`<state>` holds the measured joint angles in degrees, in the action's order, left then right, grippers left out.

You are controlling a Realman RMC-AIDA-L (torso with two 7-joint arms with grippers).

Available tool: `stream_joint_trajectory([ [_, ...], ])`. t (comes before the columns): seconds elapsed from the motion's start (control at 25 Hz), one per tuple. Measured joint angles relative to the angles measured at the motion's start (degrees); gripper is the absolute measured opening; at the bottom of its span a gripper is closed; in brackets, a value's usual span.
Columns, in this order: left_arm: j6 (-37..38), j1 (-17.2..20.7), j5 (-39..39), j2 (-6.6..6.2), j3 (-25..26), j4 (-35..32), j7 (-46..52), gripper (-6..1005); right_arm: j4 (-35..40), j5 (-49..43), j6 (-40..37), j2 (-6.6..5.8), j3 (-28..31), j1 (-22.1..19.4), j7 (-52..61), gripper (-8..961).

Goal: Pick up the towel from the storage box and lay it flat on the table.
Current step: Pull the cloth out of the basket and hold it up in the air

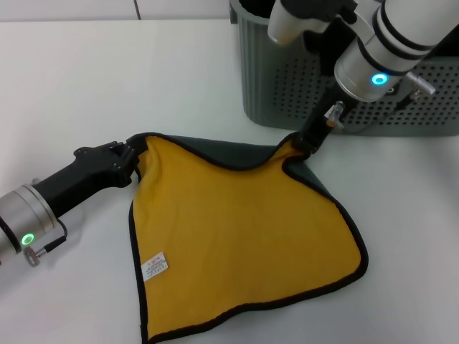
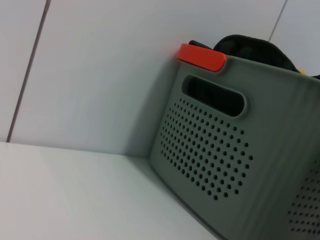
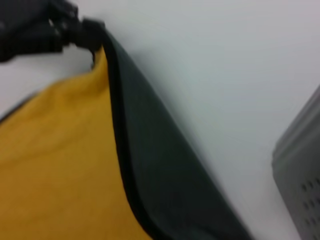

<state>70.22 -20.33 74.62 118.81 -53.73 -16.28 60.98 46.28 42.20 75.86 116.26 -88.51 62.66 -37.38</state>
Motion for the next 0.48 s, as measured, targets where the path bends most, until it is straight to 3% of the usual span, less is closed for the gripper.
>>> stream_joint_trajectory([
  [0.48,-1.2,0.6,-0.4,-0.46,0.2,-0.4,-0.1,109,0.9,-5.2,-7.3,0.05,-4.7,0.4,3.7,97],
])
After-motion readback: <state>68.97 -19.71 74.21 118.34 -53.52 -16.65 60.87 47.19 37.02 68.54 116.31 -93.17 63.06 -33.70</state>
